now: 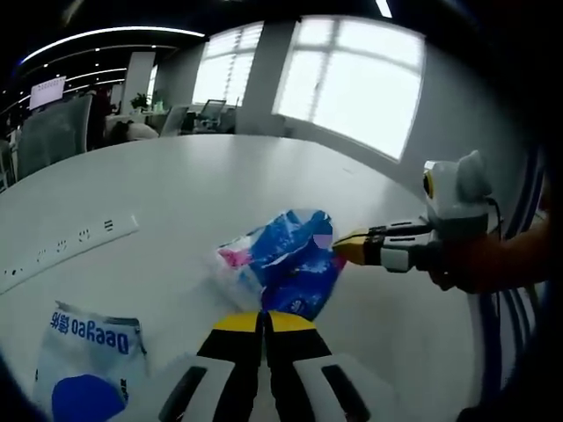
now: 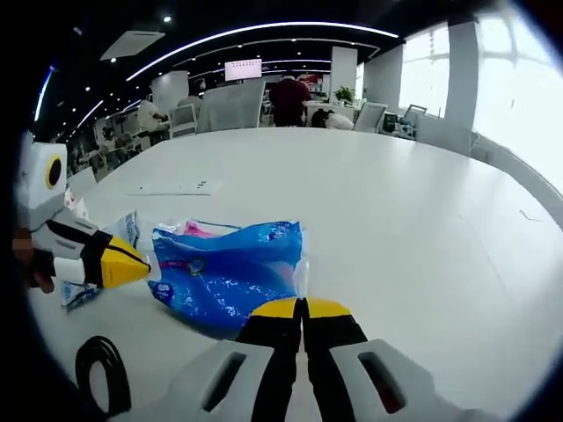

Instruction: Arrange the tabletop items into an orderly group along one side of the table until the central work area is clear of visible clutter.

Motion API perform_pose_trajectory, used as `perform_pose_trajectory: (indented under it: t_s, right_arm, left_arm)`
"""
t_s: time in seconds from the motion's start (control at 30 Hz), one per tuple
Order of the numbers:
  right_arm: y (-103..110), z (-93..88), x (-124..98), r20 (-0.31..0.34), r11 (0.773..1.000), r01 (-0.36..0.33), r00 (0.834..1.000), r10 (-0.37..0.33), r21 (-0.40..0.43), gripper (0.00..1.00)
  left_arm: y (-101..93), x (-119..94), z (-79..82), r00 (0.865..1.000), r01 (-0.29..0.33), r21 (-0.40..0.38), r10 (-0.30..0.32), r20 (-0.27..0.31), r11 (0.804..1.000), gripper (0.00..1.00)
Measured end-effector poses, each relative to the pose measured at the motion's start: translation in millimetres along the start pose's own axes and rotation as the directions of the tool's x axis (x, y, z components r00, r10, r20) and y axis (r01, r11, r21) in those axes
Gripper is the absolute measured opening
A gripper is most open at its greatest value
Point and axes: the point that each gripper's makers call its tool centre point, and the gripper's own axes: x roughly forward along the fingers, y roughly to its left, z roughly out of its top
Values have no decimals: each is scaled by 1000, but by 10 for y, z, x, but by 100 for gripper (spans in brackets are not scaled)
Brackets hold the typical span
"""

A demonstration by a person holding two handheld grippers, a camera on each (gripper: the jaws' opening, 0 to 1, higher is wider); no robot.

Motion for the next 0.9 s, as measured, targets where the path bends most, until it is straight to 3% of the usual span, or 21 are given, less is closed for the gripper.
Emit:
perform_pose_trajectory:
  t_s: [0.9]
  right_arm:
    - [-153,-96,106,-2,1000,25,1000,-25,-4,0]
  left_arm:
    - [-118,91,-73,999,23,-15,-23,-28,1000,1]
